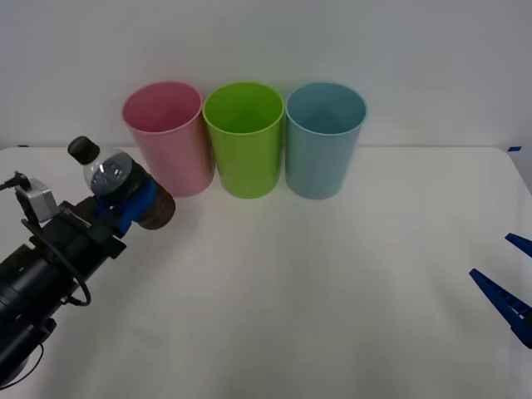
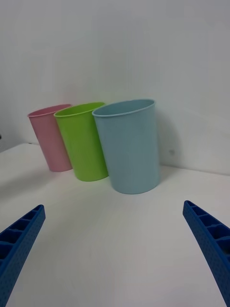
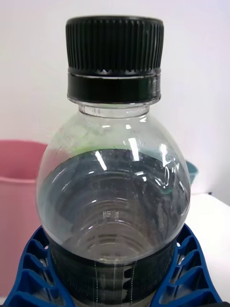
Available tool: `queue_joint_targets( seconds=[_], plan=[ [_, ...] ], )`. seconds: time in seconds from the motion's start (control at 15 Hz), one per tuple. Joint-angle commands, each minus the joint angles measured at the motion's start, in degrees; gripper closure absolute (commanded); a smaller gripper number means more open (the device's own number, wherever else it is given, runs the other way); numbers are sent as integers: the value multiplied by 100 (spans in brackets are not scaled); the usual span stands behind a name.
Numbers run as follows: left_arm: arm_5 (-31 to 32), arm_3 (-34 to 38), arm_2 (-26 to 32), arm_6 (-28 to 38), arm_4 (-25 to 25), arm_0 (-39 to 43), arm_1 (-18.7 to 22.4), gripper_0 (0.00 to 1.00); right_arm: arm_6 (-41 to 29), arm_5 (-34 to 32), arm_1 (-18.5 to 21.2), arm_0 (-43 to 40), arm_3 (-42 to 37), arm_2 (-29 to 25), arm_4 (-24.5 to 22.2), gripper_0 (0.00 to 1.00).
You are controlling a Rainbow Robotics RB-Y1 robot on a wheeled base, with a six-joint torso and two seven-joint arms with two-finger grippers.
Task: Grasp the object on the table and drop it into the matching bin: aluminum can to the light blue bin, PET bottle to the pink bin.
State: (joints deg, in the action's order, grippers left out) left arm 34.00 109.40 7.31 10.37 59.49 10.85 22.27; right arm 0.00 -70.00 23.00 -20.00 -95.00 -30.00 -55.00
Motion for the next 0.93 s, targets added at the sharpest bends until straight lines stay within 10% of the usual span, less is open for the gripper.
queue_joint_targets(
  seconds=[0.07,0.93],
  plan=[
    [-606,336,16,448,-52,-171,233,100,0,0,0,0,0,0,0,0],
    [-2689,-894,-608,308,-96,-2403,901,100,0,0,0,0,0,0,0,0]
  ],
)
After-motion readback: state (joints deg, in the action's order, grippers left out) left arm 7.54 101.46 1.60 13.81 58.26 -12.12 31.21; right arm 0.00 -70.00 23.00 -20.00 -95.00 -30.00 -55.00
